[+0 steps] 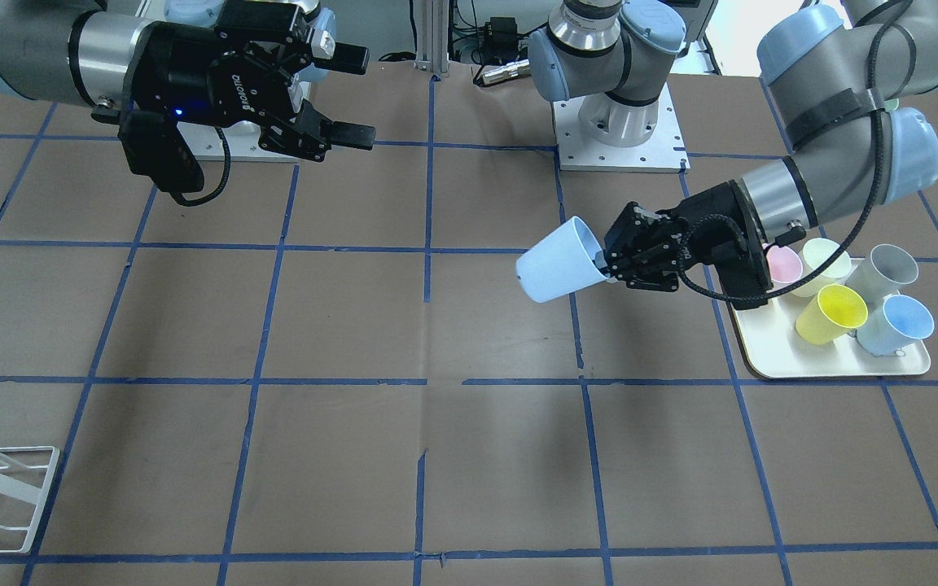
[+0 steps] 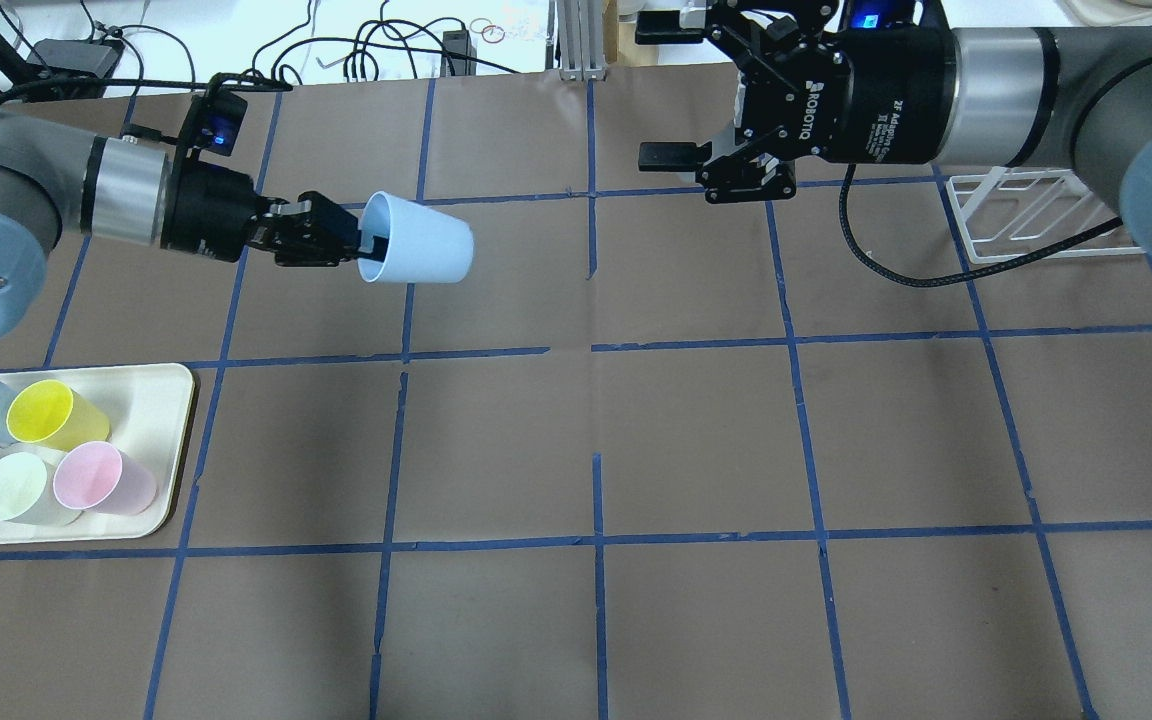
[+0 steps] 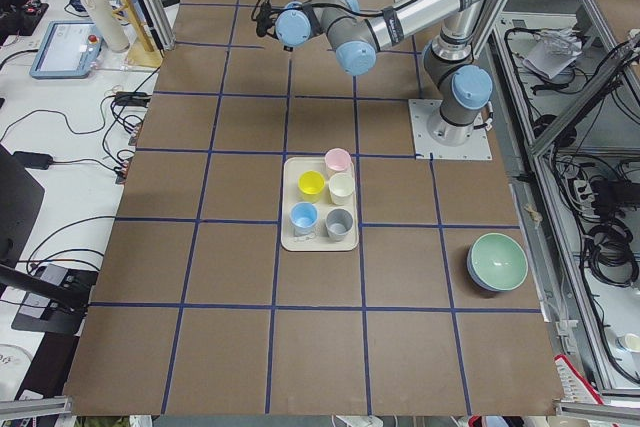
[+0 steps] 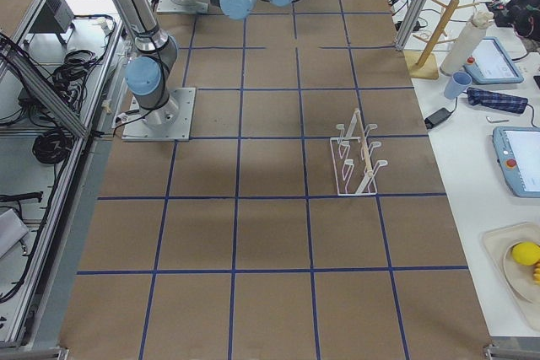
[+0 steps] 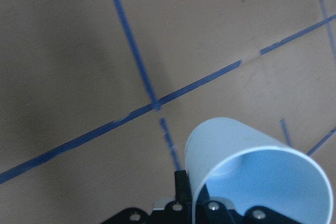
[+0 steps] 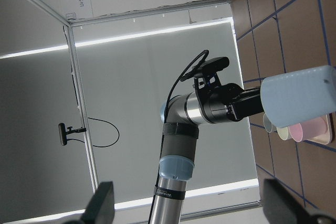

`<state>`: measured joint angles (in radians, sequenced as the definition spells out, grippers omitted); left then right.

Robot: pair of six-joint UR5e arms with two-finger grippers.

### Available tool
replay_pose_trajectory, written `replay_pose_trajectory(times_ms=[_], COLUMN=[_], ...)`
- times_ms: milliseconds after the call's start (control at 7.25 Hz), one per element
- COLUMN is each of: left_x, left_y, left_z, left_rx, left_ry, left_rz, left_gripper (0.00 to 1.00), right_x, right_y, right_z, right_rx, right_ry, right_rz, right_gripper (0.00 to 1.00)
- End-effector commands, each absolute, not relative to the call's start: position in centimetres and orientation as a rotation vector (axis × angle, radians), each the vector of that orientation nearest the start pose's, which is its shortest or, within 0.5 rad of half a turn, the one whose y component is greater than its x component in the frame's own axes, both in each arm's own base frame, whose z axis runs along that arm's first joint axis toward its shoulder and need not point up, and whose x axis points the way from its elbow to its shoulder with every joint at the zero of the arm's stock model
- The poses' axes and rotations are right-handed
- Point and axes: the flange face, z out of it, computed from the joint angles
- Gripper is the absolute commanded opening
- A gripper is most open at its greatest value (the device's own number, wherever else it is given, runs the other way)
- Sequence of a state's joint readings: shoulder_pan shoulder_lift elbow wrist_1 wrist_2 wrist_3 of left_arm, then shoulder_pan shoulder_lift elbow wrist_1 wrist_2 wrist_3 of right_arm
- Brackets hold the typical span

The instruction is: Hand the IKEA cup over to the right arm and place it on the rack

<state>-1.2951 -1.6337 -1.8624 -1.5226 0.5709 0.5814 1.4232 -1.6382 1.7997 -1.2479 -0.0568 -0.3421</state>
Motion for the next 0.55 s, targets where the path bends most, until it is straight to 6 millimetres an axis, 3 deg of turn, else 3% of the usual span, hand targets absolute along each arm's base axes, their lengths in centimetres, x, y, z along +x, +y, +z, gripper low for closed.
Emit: replay_pose_trajectory(times_ms=[0, 138, 414], left_x=[-16.3, -17.7, -18.0], left_y=[-49.4, -48.6, -48.2], left_z=[41.5, 42.9, 44.1], left_rx=[0.001, 0.038, 0.065], left_ry=[-1.854, -1.802, -1.751], left_rz=[0.08, 0.046, 0.044], left_gripper=[0.0, 0.0, 0.0], right_x=[16.1, 15.8, 14.1], right_y=[-47.9, -48.1, -48.7], right_z=[46.1, 45.7, 45.7], right_rx=[0.233, 0.232, 0.258], right_ry=[1.603, 1.603, 1.609], right_rz=[0.027, 0.019, -0.005], right_gripper=[1.0, 1.0, 1.0])
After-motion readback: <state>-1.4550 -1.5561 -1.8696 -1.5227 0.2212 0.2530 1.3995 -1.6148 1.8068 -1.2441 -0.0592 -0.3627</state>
